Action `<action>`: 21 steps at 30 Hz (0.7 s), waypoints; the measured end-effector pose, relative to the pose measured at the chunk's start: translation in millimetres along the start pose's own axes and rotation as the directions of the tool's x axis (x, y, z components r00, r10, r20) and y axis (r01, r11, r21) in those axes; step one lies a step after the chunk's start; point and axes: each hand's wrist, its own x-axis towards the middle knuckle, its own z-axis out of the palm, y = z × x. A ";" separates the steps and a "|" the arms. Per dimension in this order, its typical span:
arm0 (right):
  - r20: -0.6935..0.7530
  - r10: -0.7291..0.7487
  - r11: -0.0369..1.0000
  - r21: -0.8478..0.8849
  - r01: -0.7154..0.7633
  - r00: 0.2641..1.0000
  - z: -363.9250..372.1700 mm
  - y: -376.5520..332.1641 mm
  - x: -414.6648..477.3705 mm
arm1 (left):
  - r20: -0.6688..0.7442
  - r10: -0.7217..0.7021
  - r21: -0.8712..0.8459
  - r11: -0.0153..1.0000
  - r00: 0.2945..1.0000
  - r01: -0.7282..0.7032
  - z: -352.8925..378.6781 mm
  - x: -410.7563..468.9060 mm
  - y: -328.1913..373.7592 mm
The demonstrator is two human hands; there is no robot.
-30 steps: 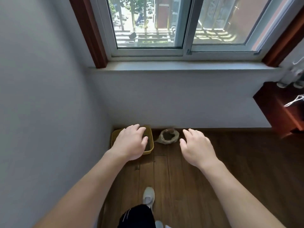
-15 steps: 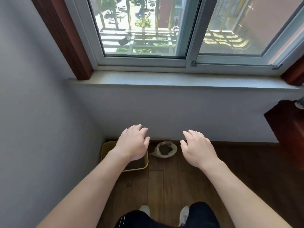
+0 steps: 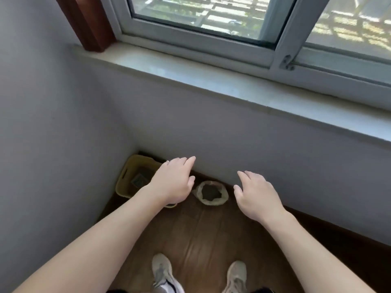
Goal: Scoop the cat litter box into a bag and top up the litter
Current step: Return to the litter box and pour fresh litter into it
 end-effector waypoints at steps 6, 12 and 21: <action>0.007 -0.032 0.999 -0.019 0.032 0.999 108.8 55.1 73.3 | 0.017 -0.005 -0.025 1.000 1.000 0.006 128.3 58.2 -10.9; 0.081 -0.129 0.987 -0.086 0.136 0.988 265.9 92.3 146.8 | 0.077 -0.024 -0.055 0.998 0.997 0.029 292.9 113.4 -47.1; 0.094 -0.297 0.931 -0.194 0.310 0.950 448.4 162.7 266.2 | 0.228 0.047 0.035 0.998 0.972 -0.056 485.6 219.6 -95.6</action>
